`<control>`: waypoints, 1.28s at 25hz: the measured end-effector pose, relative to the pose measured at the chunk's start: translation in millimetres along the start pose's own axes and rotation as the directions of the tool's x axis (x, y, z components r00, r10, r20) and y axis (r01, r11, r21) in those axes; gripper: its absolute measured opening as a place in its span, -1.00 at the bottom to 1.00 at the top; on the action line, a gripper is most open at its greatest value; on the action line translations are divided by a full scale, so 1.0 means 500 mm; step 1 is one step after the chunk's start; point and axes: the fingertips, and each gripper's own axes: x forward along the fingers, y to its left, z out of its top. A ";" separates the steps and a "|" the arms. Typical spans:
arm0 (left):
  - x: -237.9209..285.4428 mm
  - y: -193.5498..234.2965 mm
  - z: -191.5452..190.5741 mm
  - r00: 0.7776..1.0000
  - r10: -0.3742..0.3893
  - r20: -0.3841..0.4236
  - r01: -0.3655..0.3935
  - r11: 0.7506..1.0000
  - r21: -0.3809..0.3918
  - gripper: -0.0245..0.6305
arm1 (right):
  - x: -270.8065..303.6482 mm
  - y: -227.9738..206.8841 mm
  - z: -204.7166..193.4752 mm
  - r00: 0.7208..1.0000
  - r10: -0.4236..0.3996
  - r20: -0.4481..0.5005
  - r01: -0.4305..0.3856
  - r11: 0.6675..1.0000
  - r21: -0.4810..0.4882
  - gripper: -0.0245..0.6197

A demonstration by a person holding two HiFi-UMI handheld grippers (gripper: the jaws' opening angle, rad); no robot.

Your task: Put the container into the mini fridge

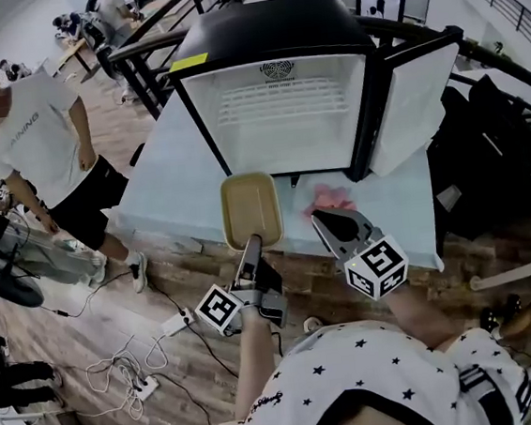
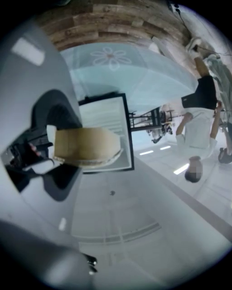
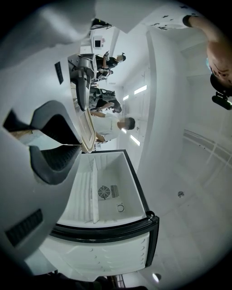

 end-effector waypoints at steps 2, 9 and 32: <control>0.011 0.002 0.013 1.000 -0.007 -0.015 0.007 1.000 -0.014 -0.22 | 0.015 -0.001 0.000 1.000 -0.015 0.003 0.015 1.000 0.000 -0.86; 0.058 0.014 0.053 0.997 -0.010 -0.076 0.009 1.000 -0.026 -0.22 | 0.048 -0.014 -0.001 0.997 -0.080 0.000 0.080 0.997 0.005 -0.86; 0.369 0.006 0.083 0.983 -0.060 -0.173 0.044 0.994 -0.095 -0.22 | 0.078 -0.171 -0.014 0.973 -0.230 -0.006 0.230 0.973 0.034 -0.86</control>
